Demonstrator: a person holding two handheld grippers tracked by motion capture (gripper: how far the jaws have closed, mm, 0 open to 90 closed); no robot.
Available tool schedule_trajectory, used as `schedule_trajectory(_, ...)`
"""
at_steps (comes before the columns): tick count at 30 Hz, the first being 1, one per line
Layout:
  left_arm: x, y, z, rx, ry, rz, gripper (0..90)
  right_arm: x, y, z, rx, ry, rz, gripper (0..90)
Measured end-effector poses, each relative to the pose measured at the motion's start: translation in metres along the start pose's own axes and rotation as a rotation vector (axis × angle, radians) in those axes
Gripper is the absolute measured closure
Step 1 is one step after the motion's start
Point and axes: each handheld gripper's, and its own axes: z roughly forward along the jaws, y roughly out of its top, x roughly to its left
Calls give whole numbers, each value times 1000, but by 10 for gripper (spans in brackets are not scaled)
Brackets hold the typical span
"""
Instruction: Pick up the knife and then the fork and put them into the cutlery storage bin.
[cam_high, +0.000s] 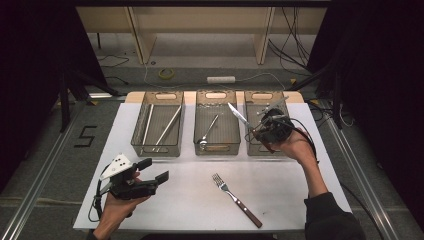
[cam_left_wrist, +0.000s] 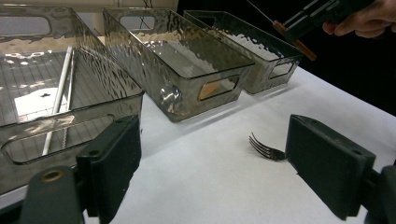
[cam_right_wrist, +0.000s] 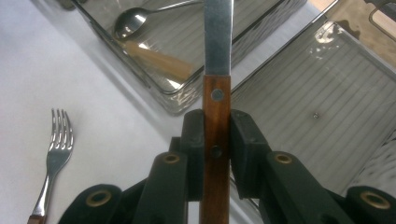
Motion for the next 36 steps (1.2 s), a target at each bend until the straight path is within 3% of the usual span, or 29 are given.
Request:
schedule_trajectory(7, 1, 0, 0, -6, 0, -3, 181, -10, 5, 2, -8, -12, 33, 775)
schedule_trajectory(19, 1, 0, -1, -16, -1, -13, 177, -32, 11, 15, -29, -24, 144, 775)
schedule_trajectory(24, 2, 1, -1, -20, -8, -29, 177, -36, 14, 19, -37, -36, 160, 775)
schedule_trajectory(36, 1, 0, -2, -19, 6, -14, 176, -46, 17, 31, -22, -67, 228, 775)
